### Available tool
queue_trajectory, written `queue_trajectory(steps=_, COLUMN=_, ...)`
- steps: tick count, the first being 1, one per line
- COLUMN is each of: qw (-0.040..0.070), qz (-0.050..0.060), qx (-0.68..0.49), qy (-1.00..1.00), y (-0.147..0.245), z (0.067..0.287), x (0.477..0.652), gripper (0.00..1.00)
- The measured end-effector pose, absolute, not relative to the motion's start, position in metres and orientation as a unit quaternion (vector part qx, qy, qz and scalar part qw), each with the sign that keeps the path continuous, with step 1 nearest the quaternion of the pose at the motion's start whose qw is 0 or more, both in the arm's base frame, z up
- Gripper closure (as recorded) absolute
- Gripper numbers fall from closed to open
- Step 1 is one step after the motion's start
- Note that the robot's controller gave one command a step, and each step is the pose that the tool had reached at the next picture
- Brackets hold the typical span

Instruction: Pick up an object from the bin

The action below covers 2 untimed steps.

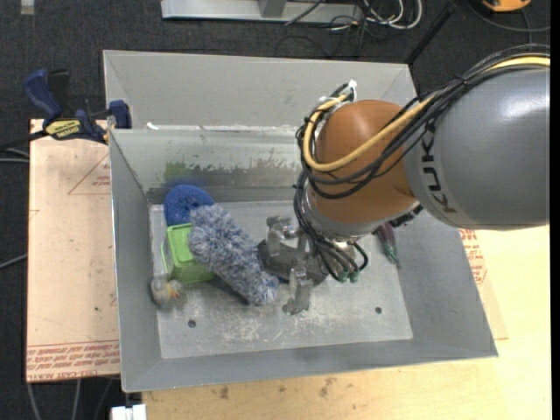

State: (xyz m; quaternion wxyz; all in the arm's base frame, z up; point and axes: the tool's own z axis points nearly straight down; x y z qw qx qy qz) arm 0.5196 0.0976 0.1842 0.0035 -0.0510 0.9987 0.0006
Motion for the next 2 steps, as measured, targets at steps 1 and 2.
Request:
queue_trajectory(steps=1, qw=-0.002, qz=0.000, qx=-0.055, qy=0.998, y=0.093, z=0.161, x=0.518, gripper=0.00)
queue_trajectory(steps=2, qw=0.003, qz=0.001, qx=-0.040, qy=0.999, y=0.096, z=0.134, x=0.538, gripper=0.00)
